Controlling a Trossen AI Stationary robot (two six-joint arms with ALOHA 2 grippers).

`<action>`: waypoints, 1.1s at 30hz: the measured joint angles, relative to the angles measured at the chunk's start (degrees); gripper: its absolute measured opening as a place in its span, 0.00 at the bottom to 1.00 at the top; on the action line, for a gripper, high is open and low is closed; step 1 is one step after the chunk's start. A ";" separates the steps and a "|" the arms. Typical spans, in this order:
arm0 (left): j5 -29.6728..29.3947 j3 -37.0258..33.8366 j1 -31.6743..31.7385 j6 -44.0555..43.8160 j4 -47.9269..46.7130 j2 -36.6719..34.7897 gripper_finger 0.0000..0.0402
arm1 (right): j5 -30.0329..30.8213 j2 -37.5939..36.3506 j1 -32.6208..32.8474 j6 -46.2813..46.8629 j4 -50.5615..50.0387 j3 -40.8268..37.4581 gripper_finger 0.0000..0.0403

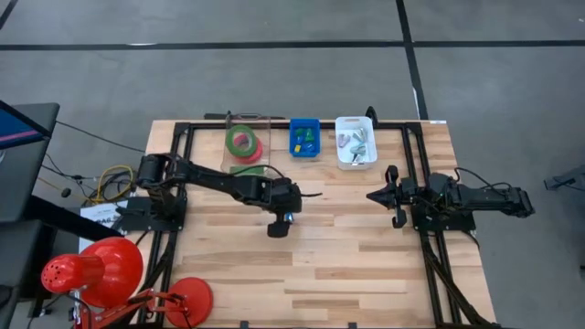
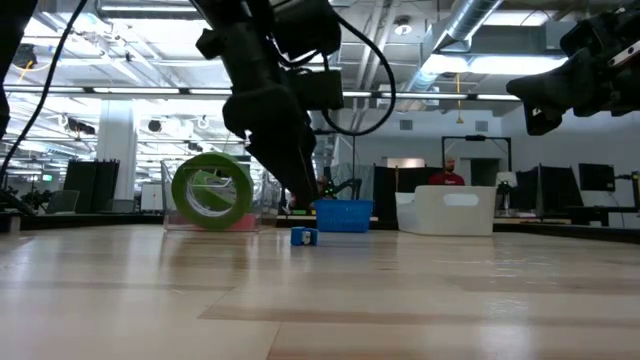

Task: Pick and place Stapler, Stapler remover, tape
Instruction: Put the blue stapler into the blue bin

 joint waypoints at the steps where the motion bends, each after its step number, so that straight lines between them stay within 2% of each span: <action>1: -0.01 0.01 0.01 -0.02 0.07 0.14 0.90 | 0.00 0.00 0.00 -0.01 0.00 0.00 0.00; 10: 0.01 0.05 -0.06 0.14 -0.28 1.42 0.97 | 0.00 0.00 0.00 0.01 0.00 0.00 0.00; 21: 0.22 0.02 -0.06 -0.01 -0.14 5.80 0.93 | 0.00 0.00 -0.02 0.01 0.00 0.00 0.00; 29: 0.29 0.05 -0.06 0.05 0.11 6.12 0.93 | 0.00 0.00 -0.01 -0.01 0.00 0.01 0.00; 33: 0.39 0.05 -0.08 0.05 0.16 6.16 0.88 | 0.00 0.00 0.00 0.01 0.00 0.02 0.00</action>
